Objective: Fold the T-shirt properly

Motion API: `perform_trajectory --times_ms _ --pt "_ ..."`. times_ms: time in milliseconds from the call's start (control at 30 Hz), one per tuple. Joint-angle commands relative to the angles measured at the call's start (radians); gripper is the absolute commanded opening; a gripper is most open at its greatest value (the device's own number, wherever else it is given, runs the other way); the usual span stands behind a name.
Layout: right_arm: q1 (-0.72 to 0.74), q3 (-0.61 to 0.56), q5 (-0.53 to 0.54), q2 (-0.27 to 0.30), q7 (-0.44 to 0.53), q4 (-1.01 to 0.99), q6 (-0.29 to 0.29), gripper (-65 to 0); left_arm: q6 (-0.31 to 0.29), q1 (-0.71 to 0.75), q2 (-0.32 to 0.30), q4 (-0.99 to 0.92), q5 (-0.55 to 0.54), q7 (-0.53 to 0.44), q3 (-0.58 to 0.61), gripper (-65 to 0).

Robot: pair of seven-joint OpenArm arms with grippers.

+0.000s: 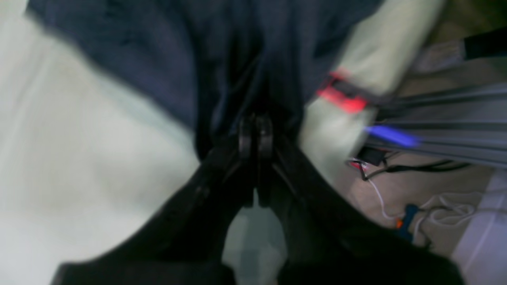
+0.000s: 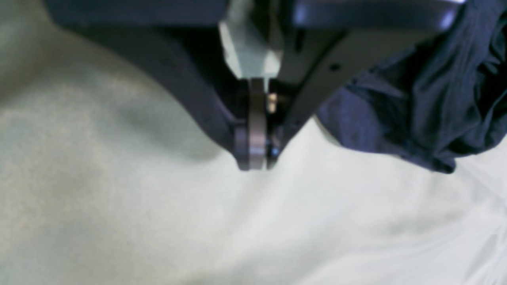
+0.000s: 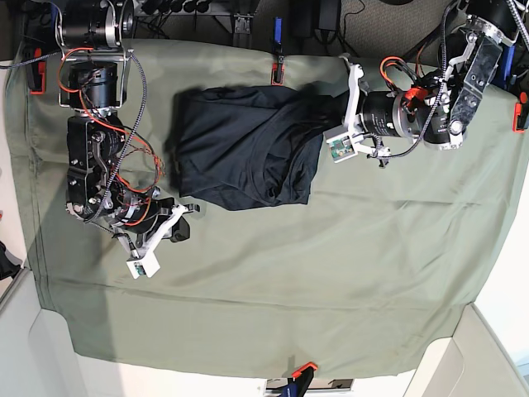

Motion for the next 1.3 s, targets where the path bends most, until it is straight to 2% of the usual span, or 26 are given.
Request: perform_trajectory --times_ms 0,67,267,500,567,700,900,1033,1167,1267 --pt "0.027 0.002 0.017 0.002 0.023 0.014 0.008 -65.0 -0.009 -0.013 -0.009 0.048 -0.056 0.000 -0.007 -65.0" --pt "0.027 0.002 0.017 0.002 0.023 0.014 0.008 -65.0 -0.009 -0.011 -0.008 0.113 -0.126 0.027 -0.007 -65.0" --pt "0.027 0.002 0.016 0.003 0.022 0.014 0.008 -65.0 -0.009 0.009 -0.023 0.163 -0.137 0.039 -0.006 -65.0" --pt "0.027 0.002 0.018 0.002 0.023 0.014 0.008 -65.0 -0.009 0.128 -0.020 0.161 -0.168 0.020 0.004 -65.0" --pt "0.027 0.002 0.025 0.000 0.026 0.014 0.008 -65.0 -0.009 0.151 -0.009 0.147 -0.136 -0.024 0.014 -65.0" --pt "0.027 -0.002 0.061 -0.006 0.026 0.014 0.008 -65.0 -0.009 0.140 0.051 0.062 0.023 -0.117 0.016 -65.0" --pt "0.027 -0.003 0.060 -0.031 0.023 0.014 0.011 -65.0 -0.009 0.077 0.130 -0.105 0.072 -0.132 0.017 -65.0" --pt "0.027 -0.006 0.053 -0.036 0.023 0.014 0.011 -65.0 -0.009 0.070 0.155 -0.184 0.082 -0.149 0.017 -65.0" --pt "0.029 -0.007 0.050 -0.036 0.023 0.014 0.011 -65.0 -0.009 0.064 0.160 -0.267 0.205 -0.210 0.016 -65.0" --pt "0.029 -0.007 0.024 -0.036 0.023 0.014 0.011 -65.0 -0.009 0.038 0.160 -0.314 0.229 -0.213 0.016 -65.0"
